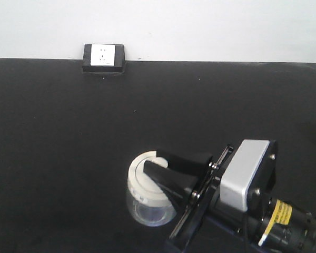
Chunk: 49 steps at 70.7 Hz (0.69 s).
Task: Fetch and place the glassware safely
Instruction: 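Lower the jar onto the benchtop and open the right gripper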
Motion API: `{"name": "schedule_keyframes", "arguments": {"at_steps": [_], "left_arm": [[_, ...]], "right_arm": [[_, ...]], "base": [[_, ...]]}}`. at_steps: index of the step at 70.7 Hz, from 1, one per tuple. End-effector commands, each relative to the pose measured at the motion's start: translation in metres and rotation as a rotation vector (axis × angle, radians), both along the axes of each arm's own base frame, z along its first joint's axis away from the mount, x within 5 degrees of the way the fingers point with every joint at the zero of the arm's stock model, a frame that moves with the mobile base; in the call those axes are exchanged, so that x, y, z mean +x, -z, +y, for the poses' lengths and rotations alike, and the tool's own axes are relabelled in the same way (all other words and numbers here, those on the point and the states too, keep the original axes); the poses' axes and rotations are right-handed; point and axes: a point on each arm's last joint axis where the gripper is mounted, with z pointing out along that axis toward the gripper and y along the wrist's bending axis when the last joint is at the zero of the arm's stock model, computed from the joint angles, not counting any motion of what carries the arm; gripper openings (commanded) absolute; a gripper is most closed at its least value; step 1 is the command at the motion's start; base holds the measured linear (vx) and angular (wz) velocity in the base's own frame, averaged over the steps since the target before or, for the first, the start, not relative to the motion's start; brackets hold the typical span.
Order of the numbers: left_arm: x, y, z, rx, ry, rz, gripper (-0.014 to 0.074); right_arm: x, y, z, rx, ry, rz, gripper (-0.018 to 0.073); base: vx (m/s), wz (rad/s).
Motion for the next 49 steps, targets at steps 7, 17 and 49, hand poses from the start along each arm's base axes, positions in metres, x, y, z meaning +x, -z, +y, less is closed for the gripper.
{"name": "schedule_keyframes", "arguments": {"at_steps": [7, 17, 49], "left_arm": [[0.001, -0.016, -0.001, -0.018, 0.006, -0.098, -0.0007], [0.001, -0.016, -0.001, -0.018, 0.006, -0.098, -0.0007], [0.001, -0.016, -0.001, -0.018, 0.006, -0.098, -0.0007]], "right_arm": [[0.022, -0.028, -0.008, 0.068, 0.105, -0.110, -0.0001], [0.044, -0.025, -0.012, 0.024, 0.157, -0.115, -0.0001], [0.129, -0.001, -0.023, 0.005, 0.144, -0.111, -0.0001]], "base": [[0.00, 0.00], [0.00, 0.00], [0.00, 0.00]]}}
